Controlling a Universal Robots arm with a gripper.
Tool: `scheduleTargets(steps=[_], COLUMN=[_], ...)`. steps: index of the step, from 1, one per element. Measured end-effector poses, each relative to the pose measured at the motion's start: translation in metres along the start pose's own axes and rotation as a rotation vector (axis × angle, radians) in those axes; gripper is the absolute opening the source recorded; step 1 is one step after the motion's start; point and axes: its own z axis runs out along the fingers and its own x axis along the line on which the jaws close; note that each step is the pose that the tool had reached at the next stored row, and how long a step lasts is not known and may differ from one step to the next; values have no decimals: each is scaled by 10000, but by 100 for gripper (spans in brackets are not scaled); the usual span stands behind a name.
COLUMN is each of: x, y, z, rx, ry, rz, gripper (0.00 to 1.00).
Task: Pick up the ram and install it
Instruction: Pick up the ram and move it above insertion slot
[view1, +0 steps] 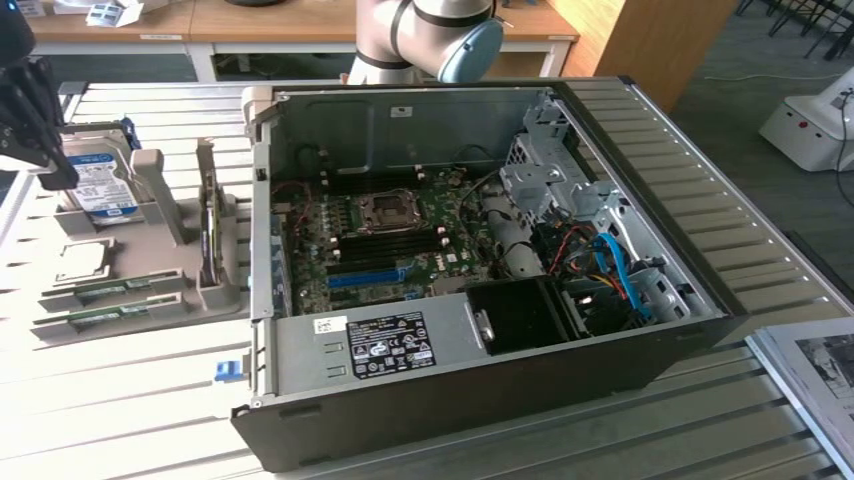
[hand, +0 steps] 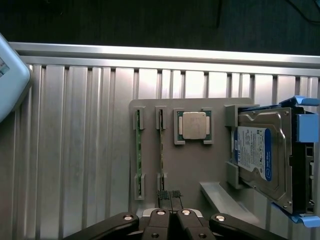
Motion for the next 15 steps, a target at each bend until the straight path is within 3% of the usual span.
scheduleTargets(steps=[15], x=[0], y=[0], z=[124], rx=[-1], ry=[0], rz=[0], gripper=[10])
